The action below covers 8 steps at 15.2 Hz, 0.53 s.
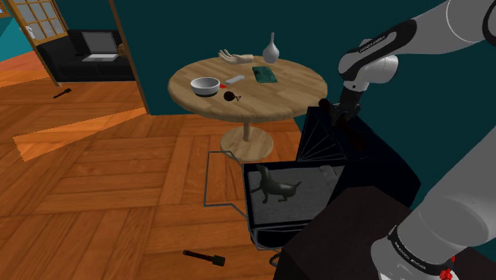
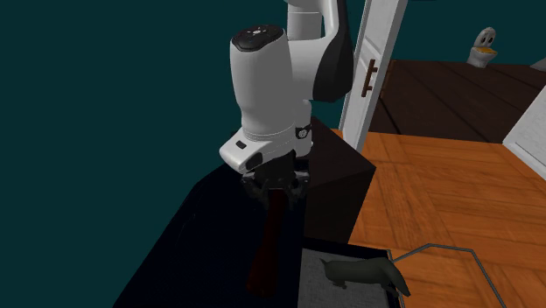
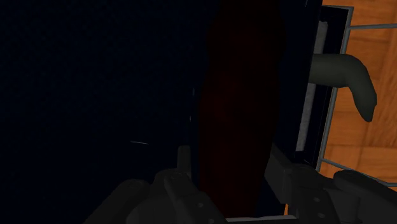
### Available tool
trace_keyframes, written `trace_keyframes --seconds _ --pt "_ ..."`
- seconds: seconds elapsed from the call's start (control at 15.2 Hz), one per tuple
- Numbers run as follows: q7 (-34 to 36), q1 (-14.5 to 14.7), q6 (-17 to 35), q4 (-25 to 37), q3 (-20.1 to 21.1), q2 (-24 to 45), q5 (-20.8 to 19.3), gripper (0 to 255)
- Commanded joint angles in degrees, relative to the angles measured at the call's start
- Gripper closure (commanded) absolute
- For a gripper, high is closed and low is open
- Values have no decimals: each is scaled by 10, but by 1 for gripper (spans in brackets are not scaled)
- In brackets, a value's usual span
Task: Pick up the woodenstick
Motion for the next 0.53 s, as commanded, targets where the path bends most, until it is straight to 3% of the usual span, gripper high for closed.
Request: trace_keyframes --seconds 0.0,0.46 --pt "0 0 0 0 0 0 0 255" --pt "8 0 -22 10 0 -14 -9 255"
